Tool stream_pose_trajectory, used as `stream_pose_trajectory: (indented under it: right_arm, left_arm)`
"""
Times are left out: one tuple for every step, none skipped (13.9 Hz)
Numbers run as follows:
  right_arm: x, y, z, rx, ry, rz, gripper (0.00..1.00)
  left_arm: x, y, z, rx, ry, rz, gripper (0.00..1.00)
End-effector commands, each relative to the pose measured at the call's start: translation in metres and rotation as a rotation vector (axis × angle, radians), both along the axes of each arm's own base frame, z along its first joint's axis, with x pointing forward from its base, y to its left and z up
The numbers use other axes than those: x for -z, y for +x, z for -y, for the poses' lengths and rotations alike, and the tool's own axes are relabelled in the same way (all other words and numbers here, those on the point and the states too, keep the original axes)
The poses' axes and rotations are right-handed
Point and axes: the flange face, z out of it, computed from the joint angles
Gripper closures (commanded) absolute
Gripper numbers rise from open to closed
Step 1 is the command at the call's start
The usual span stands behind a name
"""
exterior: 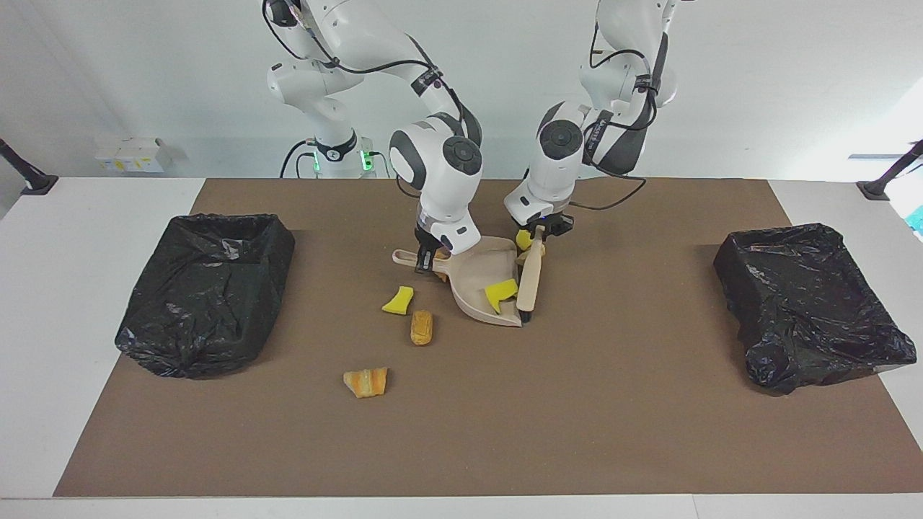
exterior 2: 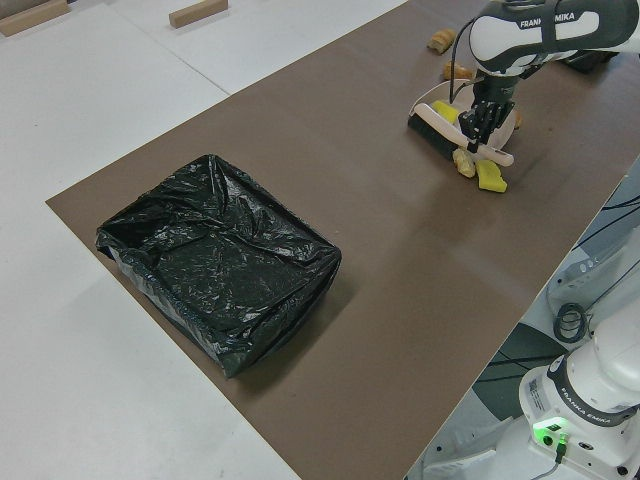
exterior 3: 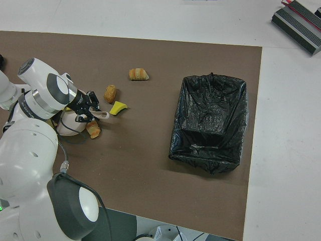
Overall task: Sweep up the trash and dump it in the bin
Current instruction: 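Sweep sponge and bread into the dustpan with the brush in the left gripper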
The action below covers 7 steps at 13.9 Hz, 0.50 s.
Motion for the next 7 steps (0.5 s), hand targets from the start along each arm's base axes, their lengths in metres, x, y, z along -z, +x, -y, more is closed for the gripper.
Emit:
stream_pose_trajectory:
  right_arm:
    - [-0.001, -0.005, 0.0, 0.02, -0.003, 0.034, 1.0]
    - [-0.001, -0.005, 0.0, 0.02, -0.003, 0.034, 1.0]
    - [-0.001, -0.005, 0.0, 0.02, -0.004, 0.033, 1.0]
    - [-0.001, -0.005, 0.0, 0.02, -0.004, 0.033, 1.0]
    - [-0.001, -0.005, 0.0, 0.02, -0.004, 0.033, 1.0]
    - [-0.001, -0.005, 0.0, 0.02, -0.004, 0.033, 1.0]
    - [-0.001, -0.004, 0.001, 0.022, -0.003, 0.034, 1.0]
  left_arm:
    - [-0.018, -0.013, 0.026, -0.143, -0.026, 0.007, 1.0]
    - [-0.024, -0.011, 0.029, -0.197, -0.032, 0.011, 1.0]
    - [-0.029, -0.008, 0.028, -0.24, -0.037, 0.015, 1.0]
    - [-0.033, -0.006, 0.023, -0.265, -0.042, 0.009, 1.0]
    - [-0.039, -0.002, 0.015, -0.292, -0.052, -0.001, 1.0]
    - [-0.046, 0.004, 0.006, -0.328, -0.064, -0.019, 1.0]
    - [-0.052, 0.009, -0.005, -0.366, -0.069, -0.041, 1.0]
